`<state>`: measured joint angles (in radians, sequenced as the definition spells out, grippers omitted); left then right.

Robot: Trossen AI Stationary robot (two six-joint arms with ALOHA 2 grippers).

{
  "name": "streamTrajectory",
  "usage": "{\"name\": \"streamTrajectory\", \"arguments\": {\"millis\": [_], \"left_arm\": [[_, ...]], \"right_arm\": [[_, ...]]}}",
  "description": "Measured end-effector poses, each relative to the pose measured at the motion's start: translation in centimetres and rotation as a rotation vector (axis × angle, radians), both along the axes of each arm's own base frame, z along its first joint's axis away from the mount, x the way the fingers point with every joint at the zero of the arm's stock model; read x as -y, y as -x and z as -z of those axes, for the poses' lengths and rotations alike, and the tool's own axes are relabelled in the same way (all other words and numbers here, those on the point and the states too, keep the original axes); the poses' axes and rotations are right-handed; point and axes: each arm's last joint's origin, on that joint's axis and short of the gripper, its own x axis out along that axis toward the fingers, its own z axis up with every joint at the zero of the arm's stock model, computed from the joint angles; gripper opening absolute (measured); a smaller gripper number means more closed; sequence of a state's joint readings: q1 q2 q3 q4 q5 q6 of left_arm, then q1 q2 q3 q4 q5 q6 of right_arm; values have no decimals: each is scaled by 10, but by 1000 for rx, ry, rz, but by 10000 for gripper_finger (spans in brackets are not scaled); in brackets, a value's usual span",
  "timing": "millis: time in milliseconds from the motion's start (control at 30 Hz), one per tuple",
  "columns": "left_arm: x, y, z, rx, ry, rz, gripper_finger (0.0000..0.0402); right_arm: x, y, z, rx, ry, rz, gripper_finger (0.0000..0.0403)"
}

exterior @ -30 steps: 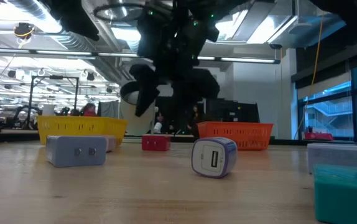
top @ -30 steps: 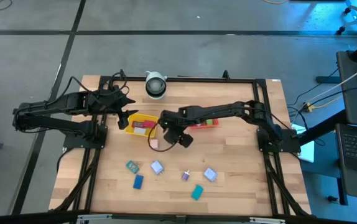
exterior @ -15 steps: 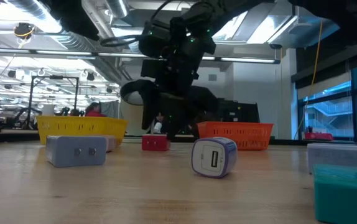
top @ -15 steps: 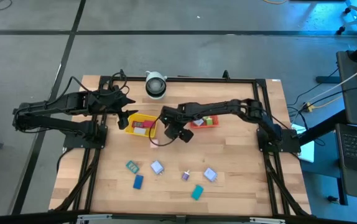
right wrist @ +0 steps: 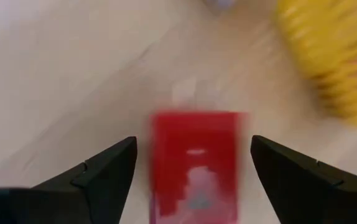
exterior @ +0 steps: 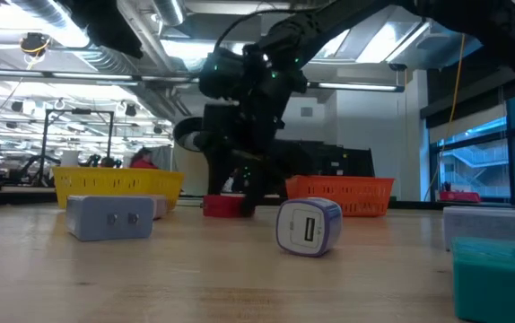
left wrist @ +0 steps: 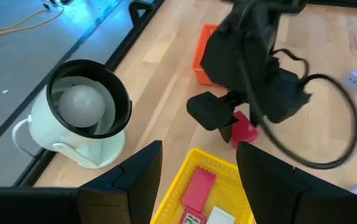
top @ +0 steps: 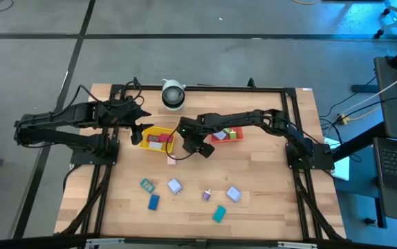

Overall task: Pick & Place Office items
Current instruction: Put the red charger adapter into the orange bin

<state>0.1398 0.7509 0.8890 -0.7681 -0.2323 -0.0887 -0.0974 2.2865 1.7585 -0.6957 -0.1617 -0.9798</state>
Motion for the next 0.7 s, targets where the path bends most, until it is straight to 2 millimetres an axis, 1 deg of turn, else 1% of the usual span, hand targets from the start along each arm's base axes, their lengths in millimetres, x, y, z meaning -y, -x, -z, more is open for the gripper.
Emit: {"name": "streamTrajectory", "arguments": {"millis": [33,267,333,467,633,700], "left_arm": [[0,0,0,-1,-1,3,202],[0,-1,1,-9,-2,5,202],[0,-1,1,-10,-2,4,202],[0,-1,1,-10,-3,3,202],[0,-1,1,-10,-2,2,202],[0,-1,1,-10,-2,2,202]], "right_arm": [[0,0,3,-9,1,0,315],[0,-1,5,-7,5,6,314],[0,-1,5,-10,1,17,308],[1,0,5,-21,-6,37,276],[2,-1,6,-20,-19,76,215],[2,-1,5,-18,-20,85,210]]}}
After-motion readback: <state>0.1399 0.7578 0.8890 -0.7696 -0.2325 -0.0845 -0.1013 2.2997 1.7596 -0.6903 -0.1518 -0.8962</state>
